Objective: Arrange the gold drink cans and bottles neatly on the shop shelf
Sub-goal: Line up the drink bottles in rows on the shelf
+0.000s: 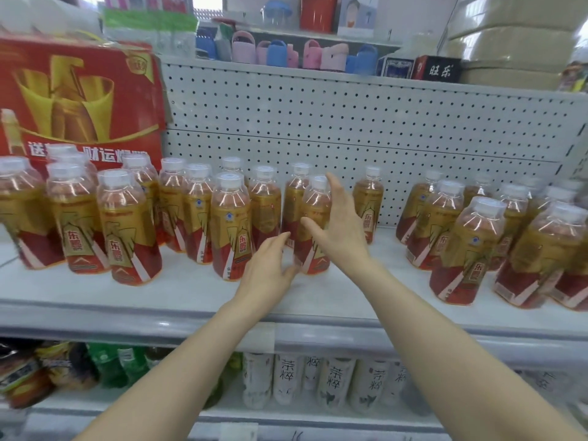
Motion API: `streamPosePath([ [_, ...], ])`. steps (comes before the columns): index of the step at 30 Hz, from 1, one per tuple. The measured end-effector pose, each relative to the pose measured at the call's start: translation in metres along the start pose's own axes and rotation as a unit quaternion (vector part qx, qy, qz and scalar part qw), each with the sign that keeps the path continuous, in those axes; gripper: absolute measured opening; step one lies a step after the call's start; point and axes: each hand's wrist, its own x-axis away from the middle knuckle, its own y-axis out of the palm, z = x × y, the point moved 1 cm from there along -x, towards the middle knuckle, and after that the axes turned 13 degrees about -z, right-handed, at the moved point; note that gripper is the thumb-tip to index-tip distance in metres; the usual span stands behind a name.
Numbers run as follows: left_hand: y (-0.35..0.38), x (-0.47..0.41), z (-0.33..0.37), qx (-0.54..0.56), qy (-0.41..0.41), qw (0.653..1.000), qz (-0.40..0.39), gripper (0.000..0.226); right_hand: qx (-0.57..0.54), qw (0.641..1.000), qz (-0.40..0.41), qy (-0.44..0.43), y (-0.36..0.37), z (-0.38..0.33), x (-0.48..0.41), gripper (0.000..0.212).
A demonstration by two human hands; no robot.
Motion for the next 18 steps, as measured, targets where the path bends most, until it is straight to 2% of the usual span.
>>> streamPosePath([
  [8,-0.002,-0.02,0.014,0.029,0.001,0.999,-0.018,0.082,0.051,0.995,0.043,0.077,-0.032,0.02,0.017,0.077],
  [12,0.008,-0.043,0.025,0.062,-0.032,0.998,-0.005,0.092,0.068,0.99,0.052,0.115,-0.058,0.043,0.027,0.078],
  [18,0.03,-0.072,0.036,0.112,-0.082,0.99,0.038,0.097,0.064,0.99,0.046,0.117,-0.07,0.059,0.029,0.079],
])
